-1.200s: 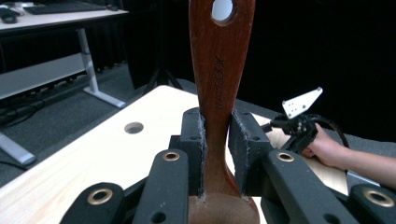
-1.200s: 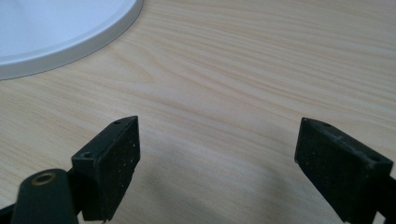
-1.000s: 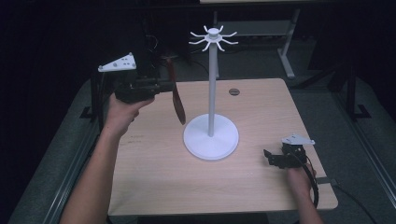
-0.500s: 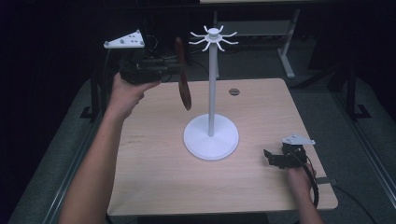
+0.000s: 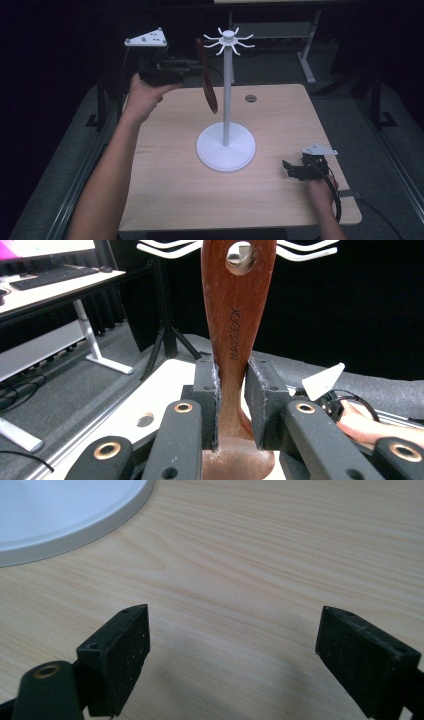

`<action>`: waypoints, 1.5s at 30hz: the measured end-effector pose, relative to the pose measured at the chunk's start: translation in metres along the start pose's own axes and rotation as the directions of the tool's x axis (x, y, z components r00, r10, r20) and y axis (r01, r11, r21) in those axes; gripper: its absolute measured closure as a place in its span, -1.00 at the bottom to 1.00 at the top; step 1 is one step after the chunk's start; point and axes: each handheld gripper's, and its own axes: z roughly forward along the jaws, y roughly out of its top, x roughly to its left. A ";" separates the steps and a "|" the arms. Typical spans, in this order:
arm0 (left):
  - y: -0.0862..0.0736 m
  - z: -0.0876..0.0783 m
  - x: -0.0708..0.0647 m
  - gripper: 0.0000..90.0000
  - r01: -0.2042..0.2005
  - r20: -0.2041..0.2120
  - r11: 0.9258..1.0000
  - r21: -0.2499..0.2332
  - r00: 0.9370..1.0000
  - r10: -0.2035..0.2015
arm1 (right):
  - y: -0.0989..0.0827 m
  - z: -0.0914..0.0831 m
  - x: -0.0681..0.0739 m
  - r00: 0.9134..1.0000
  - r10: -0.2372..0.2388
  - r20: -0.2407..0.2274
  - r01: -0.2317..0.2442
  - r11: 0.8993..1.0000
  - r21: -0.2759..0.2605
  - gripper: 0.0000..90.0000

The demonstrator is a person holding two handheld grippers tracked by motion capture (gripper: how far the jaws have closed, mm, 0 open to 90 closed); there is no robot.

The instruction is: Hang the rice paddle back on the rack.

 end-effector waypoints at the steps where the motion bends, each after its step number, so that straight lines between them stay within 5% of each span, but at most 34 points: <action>1: 0.000 0.000 0.001 0.69 -0.001 0.002 1.000 0.001 1.000 0.001 | 0.000 0.000 0.000 1.000 0.000 0.000 0.000 1.000 0.000 -0.70; 26: -0.003 0.015 0.000 0.66 -0.004 0.025 1.000 0.013 1.000 0.004 | 0.000 0.000 0.000 1.000 0.000 -0.003 0.000 1.000 -0.004 -0.70; 45: -0.026 -0.017 -0.007 0.01 0.012 -0.069 0.994 0.105 0.998 -0.004 | -0.001 -0.002 -0.002 1.000 0.006 -0.017 -0.006 1.000 -0.019 -0.70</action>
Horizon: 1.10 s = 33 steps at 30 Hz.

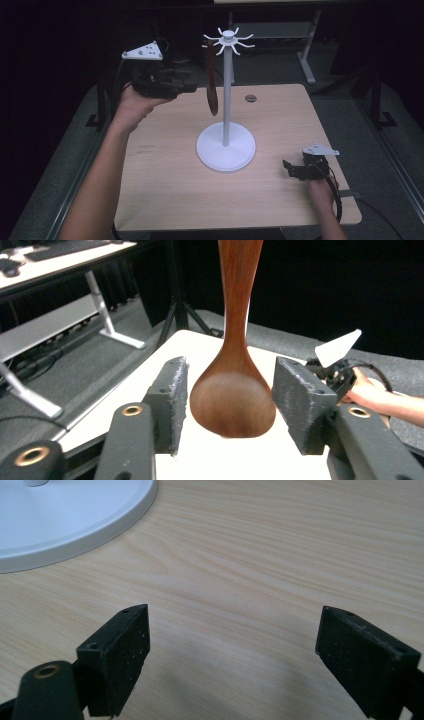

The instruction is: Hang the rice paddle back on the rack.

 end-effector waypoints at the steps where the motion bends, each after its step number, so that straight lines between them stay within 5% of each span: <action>1: -0.002 -0.001 -0.001 -0.03 0.005 -0.008 1.000 0.004 1.000 -0.005 | 0.000 0.000 0.000 1.000 -0.001 0.001 0.001 1.000 0.000 -0.69; 15: -0.043 -0.011 -0.014 -0.45 0.024 -0.136 0.996 0.084 0.991 -0.013 | 0.000 0.000 0.001 1.000 -0.008 0.011 0.008 1.000 -0.002 -0.70; 33: -0.107 -0.014 -0.026 -0.66 0.076 -0.195 0.992 0.101 0.979 -0.055 | 0.000 0.000 0.001 1.000 -0.010 0.016 0.010 1.000 -0.001 -0.69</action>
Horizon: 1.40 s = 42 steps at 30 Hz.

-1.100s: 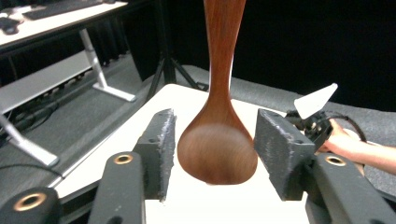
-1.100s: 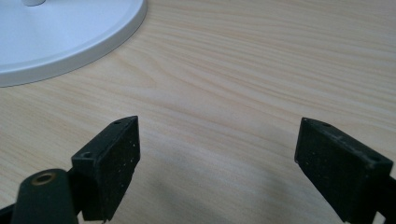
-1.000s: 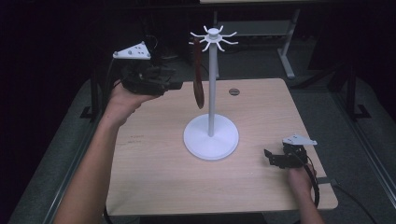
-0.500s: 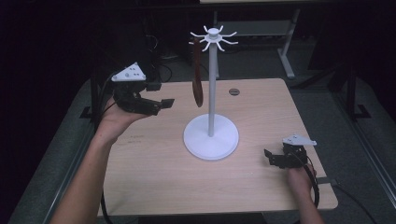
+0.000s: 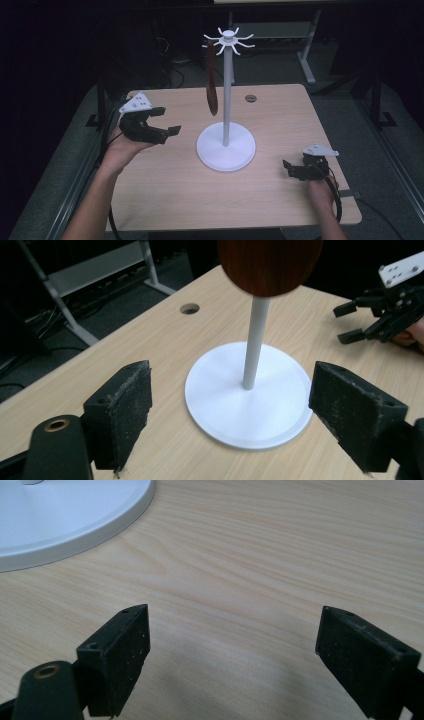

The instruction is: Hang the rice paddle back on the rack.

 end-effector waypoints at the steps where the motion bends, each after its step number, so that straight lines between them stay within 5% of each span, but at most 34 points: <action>1: -0.003 0.000 -0.001 -0.68 0.005 -0.003 1.000 0.000 1.000 -0.005 | 0.000 0.000 0.000 1.000 0.000 0.000 0.000 1.000 0.000 -0.70; 42: -0.126 -0.005 -0.016 -0.71 0.087 -0.061 0.996 -0.001 0.994 -0.086 | 0.000 0.000 0.000 1.000 0.000 0.008 0.000 1.000 -0.006 -0.70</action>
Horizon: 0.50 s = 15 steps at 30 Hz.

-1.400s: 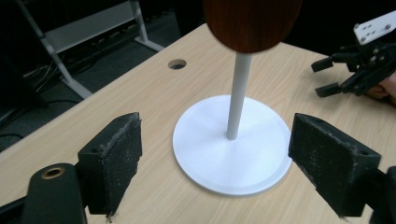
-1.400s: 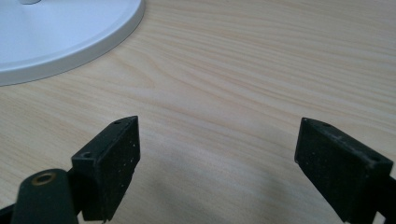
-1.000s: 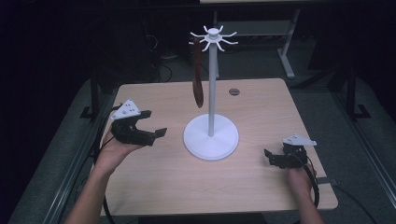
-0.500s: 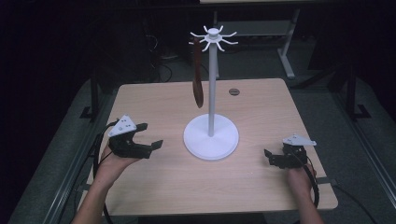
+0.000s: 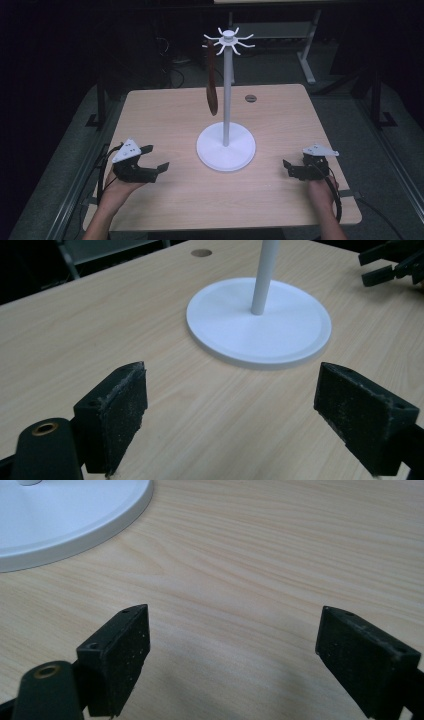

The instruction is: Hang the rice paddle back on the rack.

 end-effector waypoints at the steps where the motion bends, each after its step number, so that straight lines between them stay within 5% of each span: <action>1: -0.003 0.000 0.000 -0.71 -0.004 -0.005 1.000 0.005 1.000 0.004 | 0.000 0.000 0.000 1.000 -0.001 0.001 0.001 1.000 0.000 -0.70; 15: -0.032 0.006 0.001 -0.71 0.016 -0.015 1.000 0.010 1.000 -0.016 | 0.000 0.000 0.000 1.000 0.001 0.002 -0.001 1.000 -0.002 -0.70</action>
